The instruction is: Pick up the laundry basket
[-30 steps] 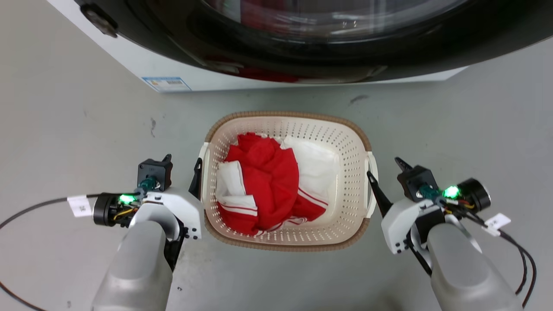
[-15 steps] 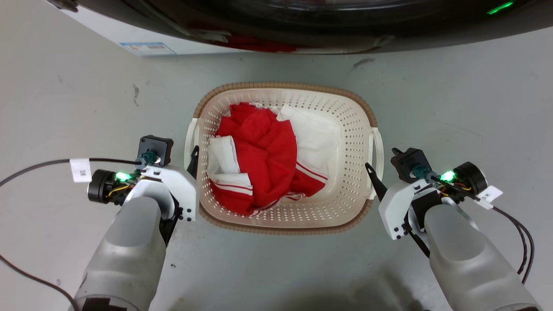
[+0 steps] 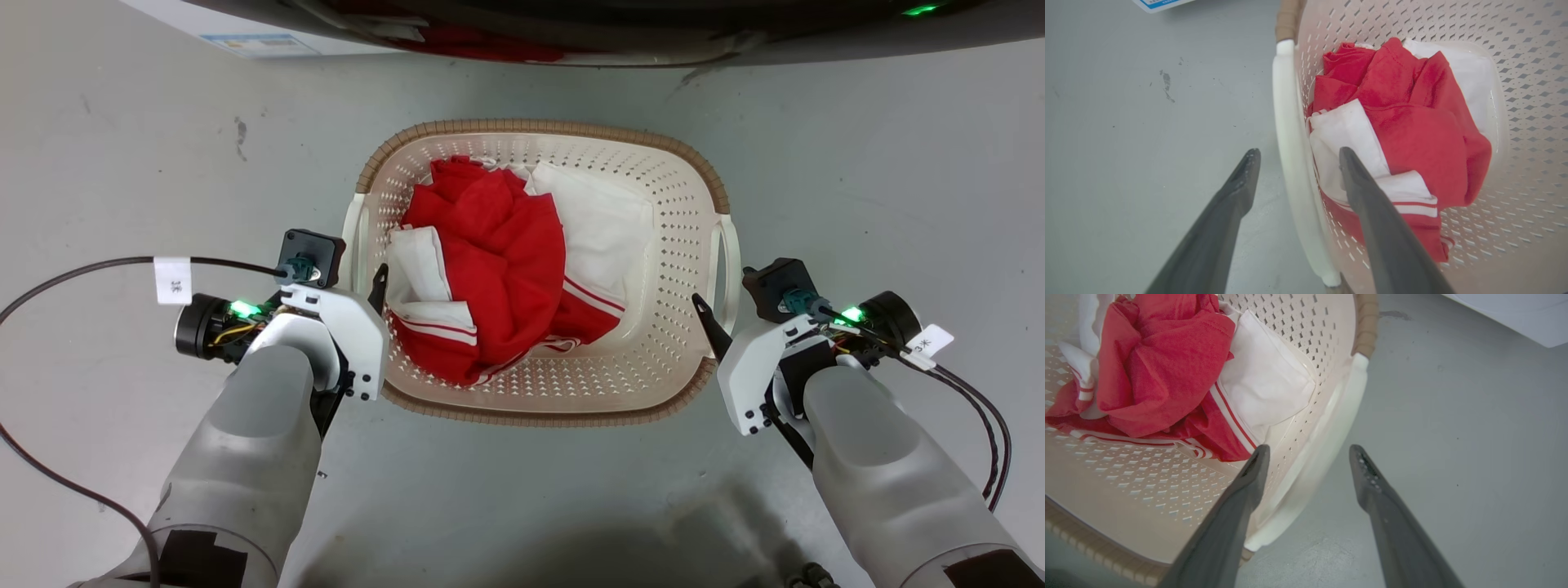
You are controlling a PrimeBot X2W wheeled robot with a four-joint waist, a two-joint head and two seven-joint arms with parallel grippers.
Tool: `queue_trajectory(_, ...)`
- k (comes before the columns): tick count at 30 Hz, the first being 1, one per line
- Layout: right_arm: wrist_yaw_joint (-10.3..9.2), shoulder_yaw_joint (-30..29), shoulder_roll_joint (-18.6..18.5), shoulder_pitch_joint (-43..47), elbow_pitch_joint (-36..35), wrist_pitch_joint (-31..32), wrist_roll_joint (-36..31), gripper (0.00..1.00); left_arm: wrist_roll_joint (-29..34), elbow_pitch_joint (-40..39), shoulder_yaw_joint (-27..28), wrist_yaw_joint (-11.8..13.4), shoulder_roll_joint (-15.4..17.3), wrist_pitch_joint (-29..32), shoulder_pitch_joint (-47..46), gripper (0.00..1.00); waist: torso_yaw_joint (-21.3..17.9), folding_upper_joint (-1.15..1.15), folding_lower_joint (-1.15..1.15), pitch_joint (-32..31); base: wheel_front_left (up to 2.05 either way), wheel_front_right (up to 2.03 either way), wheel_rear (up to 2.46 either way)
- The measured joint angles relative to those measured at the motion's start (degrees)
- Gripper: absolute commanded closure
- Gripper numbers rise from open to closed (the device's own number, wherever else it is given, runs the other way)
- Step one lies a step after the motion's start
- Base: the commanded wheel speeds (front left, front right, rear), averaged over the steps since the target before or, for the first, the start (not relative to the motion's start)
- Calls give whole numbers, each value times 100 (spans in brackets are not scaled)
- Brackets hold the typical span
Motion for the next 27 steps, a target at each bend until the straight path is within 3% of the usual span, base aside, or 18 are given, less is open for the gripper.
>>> queue_trajectory(9,0,147,0,-112,152,167,299,0,-159,55,-215,-2,-53,196,-96,0,29,0,0,153,0,0,0)
queue_trajectory(10,0,185,0,-113,168,212,328,74,-190,57,-253,-2,-67,233,-97,60,32,0,0,161,0,0,0)
queue_trajectory(11,0,224,0,-114,174,212,366,100,-214,62,-302,-2,-82,244,-98,100,35,0,0,168,0,0,0)
queue_trajectory(27,-1,831,-4,-84,282,563,1039,100,-985,83,-968,-2,-100,642,85,100,37,0,0,-267,0,0,0)
